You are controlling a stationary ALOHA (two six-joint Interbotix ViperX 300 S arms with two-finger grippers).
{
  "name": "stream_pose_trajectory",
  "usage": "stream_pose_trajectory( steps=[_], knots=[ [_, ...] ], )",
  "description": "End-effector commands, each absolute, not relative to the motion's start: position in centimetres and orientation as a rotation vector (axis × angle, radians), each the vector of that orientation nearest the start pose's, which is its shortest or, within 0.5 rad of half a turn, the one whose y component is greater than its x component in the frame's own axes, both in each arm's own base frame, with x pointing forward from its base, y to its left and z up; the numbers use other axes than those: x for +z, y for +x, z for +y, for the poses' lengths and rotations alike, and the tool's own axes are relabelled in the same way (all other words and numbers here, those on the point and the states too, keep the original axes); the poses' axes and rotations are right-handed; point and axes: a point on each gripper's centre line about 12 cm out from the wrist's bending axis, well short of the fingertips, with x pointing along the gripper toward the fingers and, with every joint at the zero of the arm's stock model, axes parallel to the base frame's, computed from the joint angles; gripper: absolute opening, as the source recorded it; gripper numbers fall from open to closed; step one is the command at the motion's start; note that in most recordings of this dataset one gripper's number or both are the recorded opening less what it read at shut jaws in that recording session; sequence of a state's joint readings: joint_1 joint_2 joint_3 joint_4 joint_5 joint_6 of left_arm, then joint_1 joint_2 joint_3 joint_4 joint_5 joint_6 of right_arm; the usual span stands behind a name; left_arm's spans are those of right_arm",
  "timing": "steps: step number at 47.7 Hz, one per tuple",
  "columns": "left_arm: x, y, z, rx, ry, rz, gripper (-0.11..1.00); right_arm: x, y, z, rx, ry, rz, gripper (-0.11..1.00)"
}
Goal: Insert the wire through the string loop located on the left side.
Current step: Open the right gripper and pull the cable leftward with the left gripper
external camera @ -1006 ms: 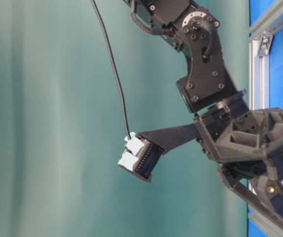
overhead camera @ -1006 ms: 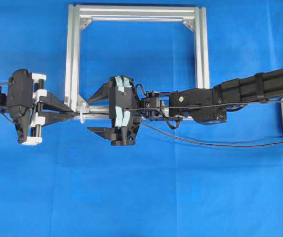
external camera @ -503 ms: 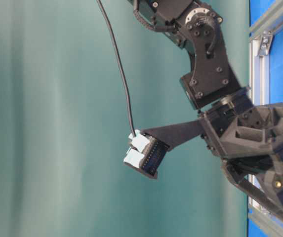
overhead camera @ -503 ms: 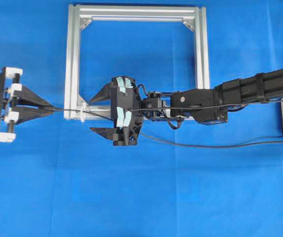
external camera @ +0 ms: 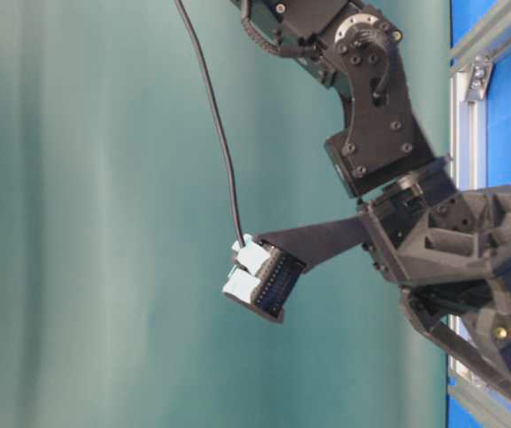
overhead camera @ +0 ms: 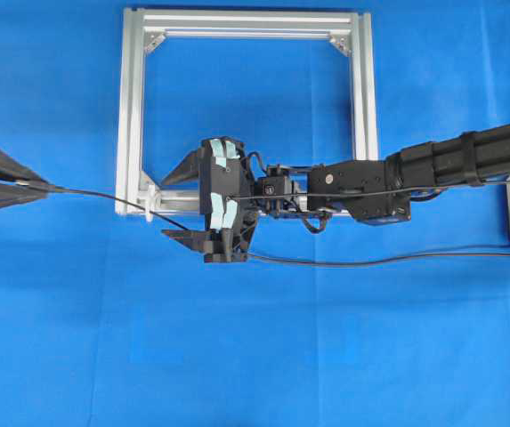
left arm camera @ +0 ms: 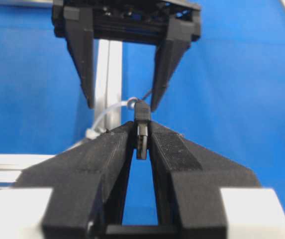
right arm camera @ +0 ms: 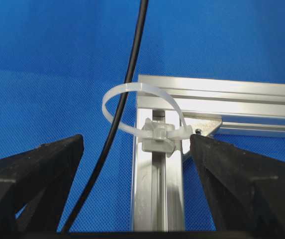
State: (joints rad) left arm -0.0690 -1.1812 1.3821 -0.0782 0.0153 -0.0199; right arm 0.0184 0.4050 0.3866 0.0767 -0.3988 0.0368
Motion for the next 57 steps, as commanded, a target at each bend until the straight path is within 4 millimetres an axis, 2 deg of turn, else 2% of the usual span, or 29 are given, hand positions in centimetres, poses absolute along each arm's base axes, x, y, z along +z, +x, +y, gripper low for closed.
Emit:
stream_pose_trajectory(
  steps=[1,10,26,44,47,54,57],
  knots=[
    [23.0,14.9,-1.1,-0.065,-0.088,0.210,0.09,14.0,49.6,0.5,-0.031,0.099,0.344,0.95],
    [23.7,14.0,-1.2,-0.075,-0.076,0.233,0.09,14.1,49.6,0.5,-0.033,0.099,0.340,0.95],
    [23.3,14.1,-1.1,-0.074,-0.065,0.249,0.09,14.2,49.7,0.3,-0.036,0.100,0.336,0.95],
    [23.7,14.0,-1.2,-0.076,-0.065,0.235,0.11,14.2,49.7,0.2,-0.037,0.100,0.336,0.95],
    [23.7,14.0,-1.1,-0.074,-0.069,0.232,0.24,14.2,49.7,0.2,-0.037,0.100,0.336,0.95],
    [23.9,13.9,-1.1,-0.074,-0.072,0.225,0.69,14.1,49.6,0.2,-0.037,0.100,0.339,0.95],
    [23.9,13.9,-1.1,-0.076,-0.072,0.228,0.83,14.2,49.7,0.2,-0.037,0.100,0.336,0.95]
  ],
)
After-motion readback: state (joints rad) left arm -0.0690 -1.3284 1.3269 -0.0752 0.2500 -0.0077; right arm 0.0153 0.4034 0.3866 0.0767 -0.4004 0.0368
